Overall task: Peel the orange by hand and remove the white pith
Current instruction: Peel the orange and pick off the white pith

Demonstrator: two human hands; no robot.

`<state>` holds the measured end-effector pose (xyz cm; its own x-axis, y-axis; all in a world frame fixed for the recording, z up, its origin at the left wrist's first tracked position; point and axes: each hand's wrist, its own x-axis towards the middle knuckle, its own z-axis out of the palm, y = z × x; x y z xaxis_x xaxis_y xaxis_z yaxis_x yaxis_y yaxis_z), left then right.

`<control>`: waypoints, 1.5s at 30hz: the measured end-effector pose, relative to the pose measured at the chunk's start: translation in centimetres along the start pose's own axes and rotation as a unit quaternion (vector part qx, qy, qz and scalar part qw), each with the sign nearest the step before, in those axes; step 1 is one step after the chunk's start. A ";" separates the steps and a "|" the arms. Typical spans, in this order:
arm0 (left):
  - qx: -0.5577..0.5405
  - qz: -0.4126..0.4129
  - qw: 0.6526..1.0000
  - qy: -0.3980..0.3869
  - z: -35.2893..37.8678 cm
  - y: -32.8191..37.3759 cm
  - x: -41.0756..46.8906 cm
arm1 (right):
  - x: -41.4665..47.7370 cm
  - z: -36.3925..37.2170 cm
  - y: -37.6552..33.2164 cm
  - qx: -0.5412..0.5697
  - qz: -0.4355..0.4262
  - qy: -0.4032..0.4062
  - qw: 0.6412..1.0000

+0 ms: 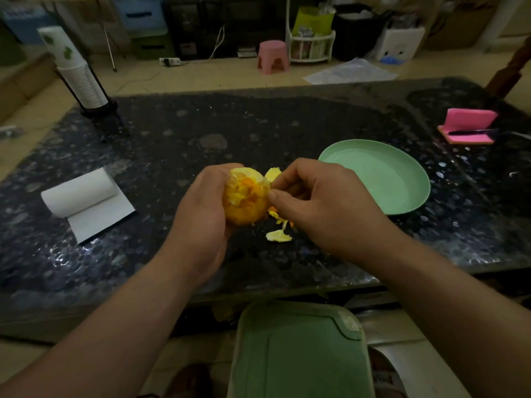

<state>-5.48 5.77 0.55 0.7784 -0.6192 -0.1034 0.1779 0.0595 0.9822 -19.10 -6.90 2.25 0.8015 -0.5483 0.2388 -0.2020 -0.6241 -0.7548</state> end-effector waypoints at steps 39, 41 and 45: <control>0.093 0.062 0.993 -0.040 0.1 0.2 -0.9 | -0.3 -0.6 -0.3 0.023 -0.002 -0.043 0.999; 0.056 0.034 0.997 -0.030 0.2 0.5 -1.0 | -0.2 -0.7 0.0 0.050 -0.004 -0.048 0.998; -0.073 -0.106 0.991 -0.032 0.2 1.0 -0.9 | 0.0 -0.8 0.7 0.056 0.008 -0.029 0.998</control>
<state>-6.14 6.25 1.68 0.6749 -0.6784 -0.2903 0.4219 0.0321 0.9061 -19.68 -7.80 2.26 0.8304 -0.5227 0.1932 -0.1532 -0.5474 -0.8227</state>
